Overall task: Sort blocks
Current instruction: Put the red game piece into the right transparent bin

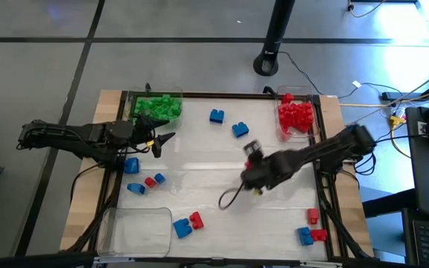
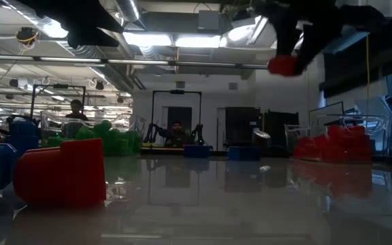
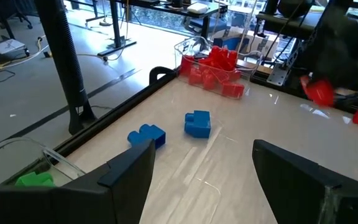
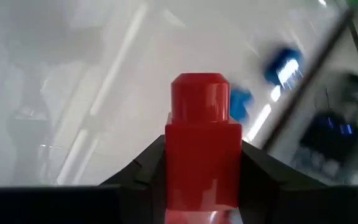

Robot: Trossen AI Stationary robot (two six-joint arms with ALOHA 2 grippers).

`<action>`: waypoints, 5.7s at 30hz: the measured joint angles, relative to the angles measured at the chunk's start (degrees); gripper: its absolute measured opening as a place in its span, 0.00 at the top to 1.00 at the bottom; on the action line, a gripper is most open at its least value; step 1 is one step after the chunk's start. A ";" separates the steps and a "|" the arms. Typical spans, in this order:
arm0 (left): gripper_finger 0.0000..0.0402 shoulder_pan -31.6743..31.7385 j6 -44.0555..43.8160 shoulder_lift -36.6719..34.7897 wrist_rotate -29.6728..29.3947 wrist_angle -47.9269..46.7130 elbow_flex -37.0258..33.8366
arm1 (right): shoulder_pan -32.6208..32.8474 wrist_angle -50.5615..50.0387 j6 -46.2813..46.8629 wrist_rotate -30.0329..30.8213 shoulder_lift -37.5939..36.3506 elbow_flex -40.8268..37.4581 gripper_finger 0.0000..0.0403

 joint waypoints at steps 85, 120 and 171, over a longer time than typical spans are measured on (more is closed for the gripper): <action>0.35 -0.02 -1.77 -0.02 0.00 -1.54 0.00 | -1.33 59.04 0.02 -18.65 2.23 -16.22 0.26; 0.35 -0.27 -1.65 0.31 0.00 -1.60 -0.02 | 3.28 72.90 4.17 -32.13 30.12 0.28 0.26; 0.35 -0.28 -1.17 0.31 0.00 -1.58 -0.02 | 3.47 42.70 -26.65 -24.04 27.23 4.24 0.34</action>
